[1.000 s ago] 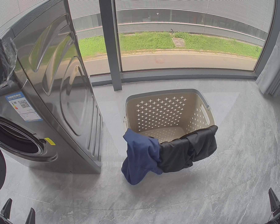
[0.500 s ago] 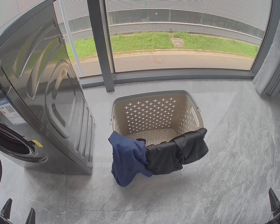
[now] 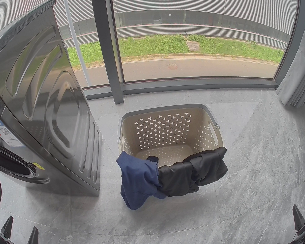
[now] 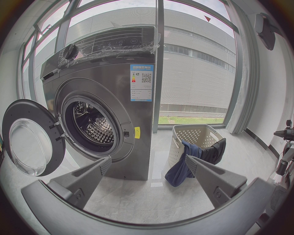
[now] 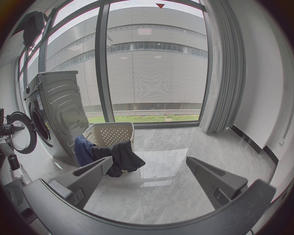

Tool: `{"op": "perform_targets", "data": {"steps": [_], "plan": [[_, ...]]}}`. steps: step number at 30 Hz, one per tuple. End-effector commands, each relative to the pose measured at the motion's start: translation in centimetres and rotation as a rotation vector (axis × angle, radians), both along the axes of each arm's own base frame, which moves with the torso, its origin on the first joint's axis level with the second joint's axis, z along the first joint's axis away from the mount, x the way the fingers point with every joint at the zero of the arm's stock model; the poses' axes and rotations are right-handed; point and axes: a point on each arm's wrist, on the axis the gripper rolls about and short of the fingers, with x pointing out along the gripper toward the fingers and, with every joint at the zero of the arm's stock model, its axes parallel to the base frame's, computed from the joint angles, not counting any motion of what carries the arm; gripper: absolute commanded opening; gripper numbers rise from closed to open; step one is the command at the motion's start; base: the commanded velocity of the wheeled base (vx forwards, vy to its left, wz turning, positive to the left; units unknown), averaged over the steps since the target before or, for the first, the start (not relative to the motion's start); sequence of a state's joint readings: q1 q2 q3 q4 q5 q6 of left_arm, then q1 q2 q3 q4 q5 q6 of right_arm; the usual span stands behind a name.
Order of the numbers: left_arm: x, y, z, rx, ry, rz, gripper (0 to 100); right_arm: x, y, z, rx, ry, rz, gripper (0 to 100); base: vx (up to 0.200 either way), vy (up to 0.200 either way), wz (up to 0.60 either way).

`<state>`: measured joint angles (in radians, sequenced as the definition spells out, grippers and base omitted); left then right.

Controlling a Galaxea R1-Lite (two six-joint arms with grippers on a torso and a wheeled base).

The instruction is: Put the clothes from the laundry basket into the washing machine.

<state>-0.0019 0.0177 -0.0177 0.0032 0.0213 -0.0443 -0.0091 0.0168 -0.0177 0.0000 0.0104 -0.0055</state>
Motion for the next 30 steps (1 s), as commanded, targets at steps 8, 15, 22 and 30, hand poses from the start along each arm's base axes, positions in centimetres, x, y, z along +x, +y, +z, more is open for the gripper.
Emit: {"op": "perform_targets", "data": {"steps": [8,15,22,30], "plan": [[0.0,0.0,-0.44,0.0,0.0,0.001,100,0.14,0.0,-0.49,0.0,0.019,0.0,100,0.0,-0.1,0.0],[0.0,0.0,-0.44,0.0,0.0,0.001,100,0.14,0.0,-0.49,-0.002,0.019,0.0,100,0.0,0.0,0.0],[0.0,0.0,-0.44,0.0,0.0,0.001,100,0.14,0.0,-0.49,0.0,0.019,0.0,100,0.171,0.0,0.0],[0.0,0.0,-0.44,0.001,0.0,0.001,100,0.1,0.0,-0.5,0.003,0.013,-0.001,100,0.075,0.0,0.0]]}}
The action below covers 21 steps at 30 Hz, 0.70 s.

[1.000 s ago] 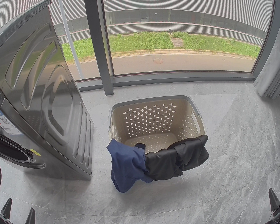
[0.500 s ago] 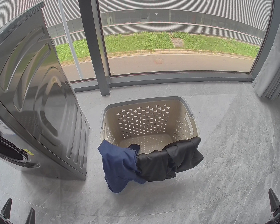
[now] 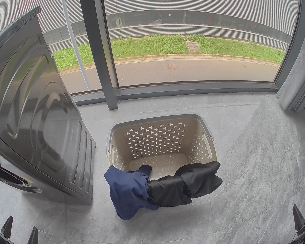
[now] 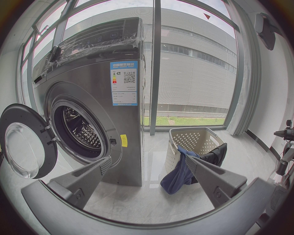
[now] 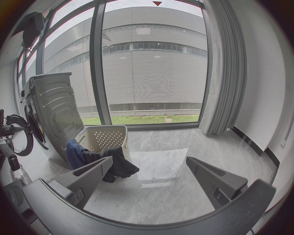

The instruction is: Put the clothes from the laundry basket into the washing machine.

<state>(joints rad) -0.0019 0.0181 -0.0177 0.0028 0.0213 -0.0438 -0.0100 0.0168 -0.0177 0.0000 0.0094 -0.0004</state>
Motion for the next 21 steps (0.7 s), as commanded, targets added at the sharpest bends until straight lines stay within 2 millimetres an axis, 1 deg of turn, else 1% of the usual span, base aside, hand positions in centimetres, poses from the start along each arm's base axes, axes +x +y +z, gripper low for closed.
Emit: {"op": "perform_targets", "data": {"steps": [1,2,4,5,6,7,8,9,10,11,12,13,14,16,17,20,21], "plan": [[0.0,0.0,-0.4,0.001,0.0,0.001,100,0.0,0.0,-0.4,-0.004,0.005,0.001,100,0.0,0.0,0.0],[0.0,0.0,-0.4,-0.001,0.0,0.001,100,-0.3,0.0,0.7,-0.006,-0.054,0.007,100,0.0,0.0,0.0],[0.0,0.0,-0.4,0.001,0.0,-0.001,100,-0.9,0.0,4.5,-0.003,-0.165,0.01,100,0.0,0.0,0.0],[0.0,0.0,-0.4,0.001,0.0,-0.001,100,-0.6,0.0,6.2,-0.003,-0.166,0.011,100,0.0,0.0,0.0],[0.0,0.0,-0.4,0.001,0.0,0.001,100,-0.2,0.0,7.1,-0.003,-0.145,0.014,100,0.0,0.0,0.0],[0.0,0.0,-0.4,0.001,0.0,-0.001,100,0.7,0.0,7.6,-0.003,-0.096,0.022,100,0.0,0.0,0.0],[0.0,0.0,-0.4,0.001,0.0,-0.001,100,0.7,0.0,7.6,-0.003,-0.096,0.022,100,0.0,0.0,0.0],[0.0,0.0,-0.4,0.001,0.0,-0.001,100,2.2,0.0,7.2,-0.001,0.008,0.059,100,0.0,0.0,0.0],[0.0,0.0,-0.4,0.001,0.0,0.001,100,2.3,0.0,7.1,-0.001,0.019,0.062,100,0.0,0.0,0.0],[0.0,0.0,-0.4,0.001,0.0,-0.001,100,4.2,0.2,6.2,0.002,0.161,0.101,100,-0.2,0.0,0.0],[0.0,0.0,-0.4,0.001,0.0,-0.001,100,5.1,0.3,6.0,0.003,0.216,0.119,100,-0.2,0.0,0.0],[0.0,0.0,-0.4,0.001,0.0,0.001,100,6.0,0.4,6.1,0.013,0.263,0.138,100,-0.2,0.0,0.0],[0.0,0.0,-0.4,0.001,0.0,0.001,100,7.3,0.7,6.3,0.04,0.304,0.158,100,0.0,0.0,0.0],[0.0,0.0,-0.4,-0.001,0.0,0.001,100,8.5,0.9,6.6,0.066,0.329,0.168,100,0.0,0.0,0.0],[0.0,0.0,-0.4,0.001,0.0,-0.001,100,11.6,1.5,7.3,0.129,0.353,0.174,100,0.0,0.0,0.0],[0.0,0.0,-0.4,0.001,0.0,0.001,100,15.6,2.3,7.0,0.164,0.384,0.169,100,0.0,0.0,0.0],[0.0,0.0,-0.4,-0.001,0.0,0.001,100,16.3,2.4,6.7,0.162,0.387,0.172,100,0.0,0.0,0.0]]}}
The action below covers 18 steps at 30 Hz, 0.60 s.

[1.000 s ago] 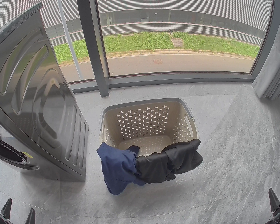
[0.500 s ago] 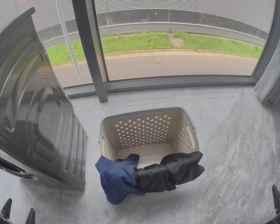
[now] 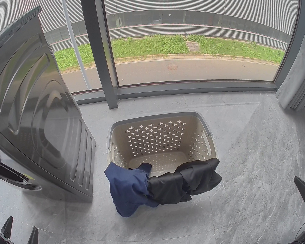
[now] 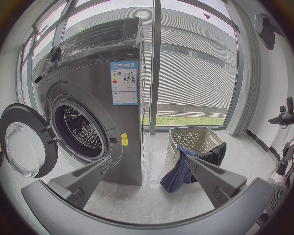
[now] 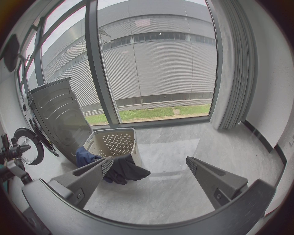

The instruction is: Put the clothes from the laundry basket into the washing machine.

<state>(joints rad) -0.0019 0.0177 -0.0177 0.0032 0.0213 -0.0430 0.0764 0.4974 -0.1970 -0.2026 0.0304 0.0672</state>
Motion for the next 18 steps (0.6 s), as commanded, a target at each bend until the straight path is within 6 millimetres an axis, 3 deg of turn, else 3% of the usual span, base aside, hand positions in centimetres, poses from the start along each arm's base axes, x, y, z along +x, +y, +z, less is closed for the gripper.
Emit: {"op": "perform_targets", "data": {"steps": [1,9,18], "plan": [[0.0,0.0,-0.4,-0.002,0.0,-0.001,100,12.2,2.4,-0.9,0.081,0.296,0.078,100,0.0,0.0,0.0],[0.0,0.0,-0.4,0.0,0.0,-0.001,100,15.9,4.8,-4.0,0.047,0.464,0.15,100,0.0,0.0,0.0],[0.0,0.0,-0.4,-0.002,0.0,-0.001,100,20.1,7.2,-6.5,0.029,0.474,0.187,100,0.0,0.0,0.0]]}}
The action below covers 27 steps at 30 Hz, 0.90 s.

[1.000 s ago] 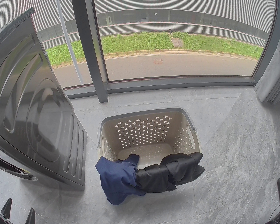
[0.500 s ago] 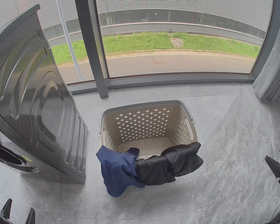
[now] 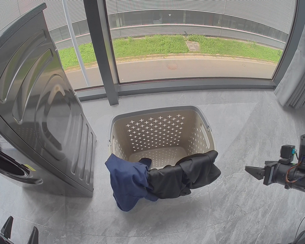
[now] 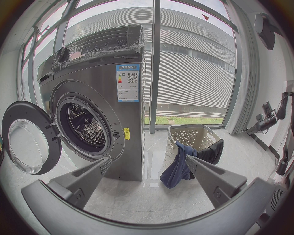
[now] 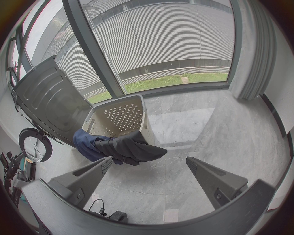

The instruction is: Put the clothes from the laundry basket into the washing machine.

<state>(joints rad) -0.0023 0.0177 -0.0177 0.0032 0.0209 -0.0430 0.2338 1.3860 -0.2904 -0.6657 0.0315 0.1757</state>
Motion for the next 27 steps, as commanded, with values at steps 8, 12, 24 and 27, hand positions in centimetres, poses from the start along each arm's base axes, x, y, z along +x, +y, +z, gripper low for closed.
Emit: {"op": "perform_targets", "data": {"steps": [8,12,24,27], "plan": [[0.0,0.0,-0.4,-0.002,0.0,0.0,100,6.7,4.9,-5.5,-0.028,0.139,0.105,100,0.0,0.0,0.0],[0.0,0.0,-0.4,-0.002,0.0,0.001,100,7.7,5.6,-5.9,-0.029,0.144,0.115,100,0.0,0.0,0.0],[0.0,0.0,-0.4,-0.002,0.0,0.0,100,9.7,7.2,-7.5,-0.042,0.133,0.114,100,0.0,0.0,0.0],[0.0,0.0,-0.4,-0.002,0.0,0.0,100,9.9,7.7,-7.9,-0.044,0.139,0.125,100,0.0,0.0,0.0]]}}
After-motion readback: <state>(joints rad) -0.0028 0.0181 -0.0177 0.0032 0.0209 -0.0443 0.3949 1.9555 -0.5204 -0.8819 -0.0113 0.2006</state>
